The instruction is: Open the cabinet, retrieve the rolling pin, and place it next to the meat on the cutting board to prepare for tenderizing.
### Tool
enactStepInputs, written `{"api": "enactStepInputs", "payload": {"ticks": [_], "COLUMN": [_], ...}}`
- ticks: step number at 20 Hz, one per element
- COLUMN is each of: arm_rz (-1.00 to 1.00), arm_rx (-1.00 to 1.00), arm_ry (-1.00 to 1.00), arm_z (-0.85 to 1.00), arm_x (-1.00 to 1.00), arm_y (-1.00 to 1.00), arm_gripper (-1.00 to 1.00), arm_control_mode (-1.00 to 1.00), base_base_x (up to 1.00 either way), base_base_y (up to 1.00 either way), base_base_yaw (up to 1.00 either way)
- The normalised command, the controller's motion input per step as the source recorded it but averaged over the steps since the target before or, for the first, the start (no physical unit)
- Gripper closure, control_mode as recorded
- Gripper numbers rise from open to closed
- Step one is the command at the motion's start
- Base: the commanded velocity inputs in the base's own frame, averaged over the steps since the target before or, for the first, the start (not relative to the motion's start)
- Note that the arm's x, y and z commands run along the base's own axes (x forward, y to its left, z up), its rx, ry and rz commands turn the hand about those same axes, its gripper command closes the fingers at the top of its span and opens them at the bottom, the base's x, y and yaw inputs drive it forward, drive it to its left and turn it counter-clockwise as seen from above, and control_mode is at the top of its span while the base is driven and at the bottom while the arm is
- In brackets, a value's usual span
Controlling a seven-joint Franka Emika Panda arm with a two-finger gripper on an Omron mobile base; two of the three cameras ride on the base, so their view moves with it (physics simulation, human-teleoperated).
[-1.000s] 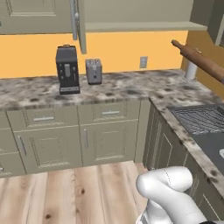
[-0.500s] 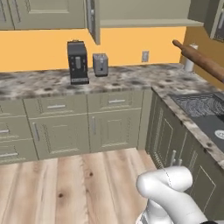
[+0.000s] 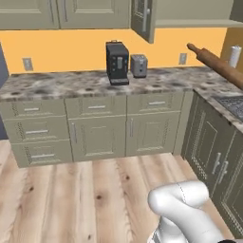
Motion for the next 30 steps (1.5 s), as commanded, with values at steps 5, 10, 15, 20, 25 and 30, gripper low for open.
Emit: {"api": "enactStepInputs", "payload": {"ticks": [5,10,15,20,25,30], "arm_rz": [0.00,0.00,0.00,0.00,0.00,0.00], "arm_rx": [0.00,0.00,0.00,0.00,0.00,0.00], "arm_ry": [0.00,0.00,0.00,0.00,0.00,0.00], "arm_z": [0.00,0.00,0.00,0.00,0.00,0.00], "arm_x": [0.00,0.00,0.00,0.00,0.00,0.00], "arm_y": [0.00,0.00,0.00,0.00,0.00,0.00], "arm_gripper": [1.00,1.00,1.00,1.00,1.00,1.00], "arm_control_mode": [1.00,1.00,1.00,1.00,1.00,1.00], "base_base_x": [-0.43,-0.35,-0.08,0.02,-0.02,0.00], "base_base_y": [0.79,0.74,0.38,0.25,0.70,0.74], "base_base_yaw": [0.20,0.24,0.29,0.32,0.45,0.49]}}
